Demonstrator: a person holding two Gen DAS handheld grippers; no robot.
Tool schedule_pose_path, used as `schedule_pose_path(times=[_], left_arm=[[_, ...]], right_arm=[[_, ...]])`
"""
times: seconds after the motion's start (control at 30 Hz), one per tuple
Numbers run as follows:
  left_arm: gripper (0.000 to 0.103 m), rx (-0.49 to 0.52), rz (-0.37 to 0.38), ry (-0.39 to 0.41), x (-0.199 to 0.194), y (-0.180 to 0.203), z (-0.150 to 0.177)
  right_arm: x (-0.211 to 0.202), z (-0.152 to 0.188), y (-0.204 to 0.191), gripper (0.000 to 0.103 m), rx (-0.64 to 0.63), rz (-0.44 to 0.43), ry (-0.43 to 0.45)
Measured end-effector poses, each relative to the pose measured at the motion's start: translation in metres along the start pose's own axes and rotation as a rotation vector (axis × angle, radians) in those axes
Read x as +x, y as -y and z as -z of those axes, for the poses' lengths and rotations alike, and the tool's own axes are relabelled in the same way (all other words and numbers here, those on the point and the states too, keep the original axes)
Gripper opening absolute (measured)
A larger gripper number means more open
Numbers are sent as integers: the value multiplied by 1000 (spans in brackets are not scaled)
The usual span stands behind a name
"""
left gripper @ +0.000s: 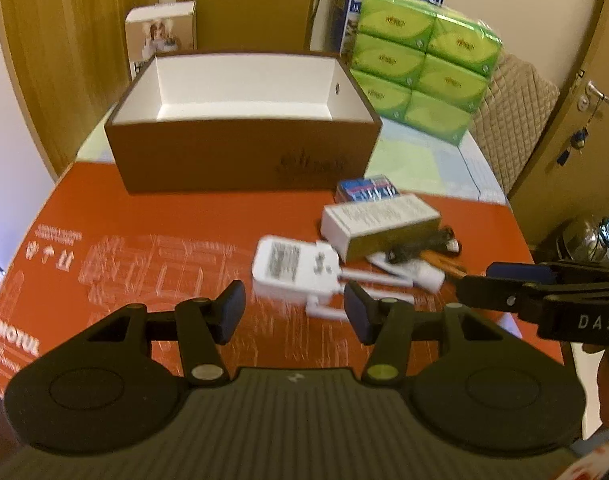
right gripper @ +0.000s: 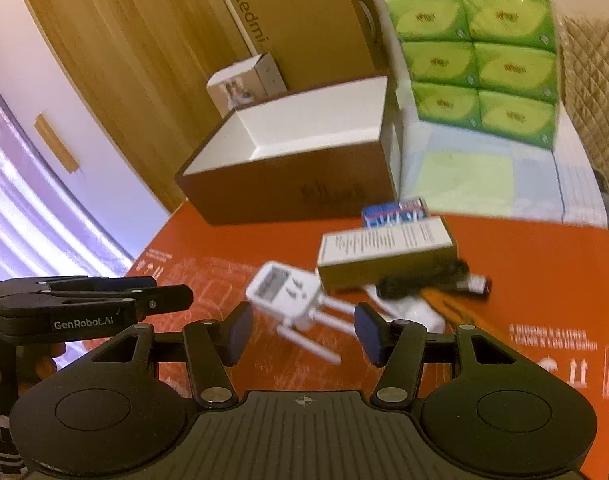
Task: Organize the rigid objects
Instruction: 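Withdraw both tools from the brown box back over the table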
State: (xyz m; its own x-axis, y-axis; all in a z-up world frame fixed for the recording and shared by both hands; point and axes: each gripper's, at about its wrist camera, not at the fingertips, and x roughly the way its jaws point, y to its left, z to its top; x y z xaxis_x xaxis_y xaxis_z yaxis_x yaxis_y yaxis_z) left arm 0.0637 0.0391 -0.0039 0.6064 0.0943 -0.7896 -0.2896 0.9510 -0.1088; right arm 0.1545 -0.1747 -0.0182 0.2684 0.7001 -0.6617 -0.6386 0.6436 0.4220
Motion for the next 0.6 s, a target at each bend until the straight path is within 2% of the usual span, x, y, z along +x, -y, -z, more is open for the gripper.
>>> schedule_pose_path(times=[0.33,0.6], left_arm=[[50,6,16,-57,1,18,44],[50,39,20,-71,1,36,61]], right_arm=[[-27,49,22,53,7,58,-39],[-47,77,43,53,40,98,-60]])
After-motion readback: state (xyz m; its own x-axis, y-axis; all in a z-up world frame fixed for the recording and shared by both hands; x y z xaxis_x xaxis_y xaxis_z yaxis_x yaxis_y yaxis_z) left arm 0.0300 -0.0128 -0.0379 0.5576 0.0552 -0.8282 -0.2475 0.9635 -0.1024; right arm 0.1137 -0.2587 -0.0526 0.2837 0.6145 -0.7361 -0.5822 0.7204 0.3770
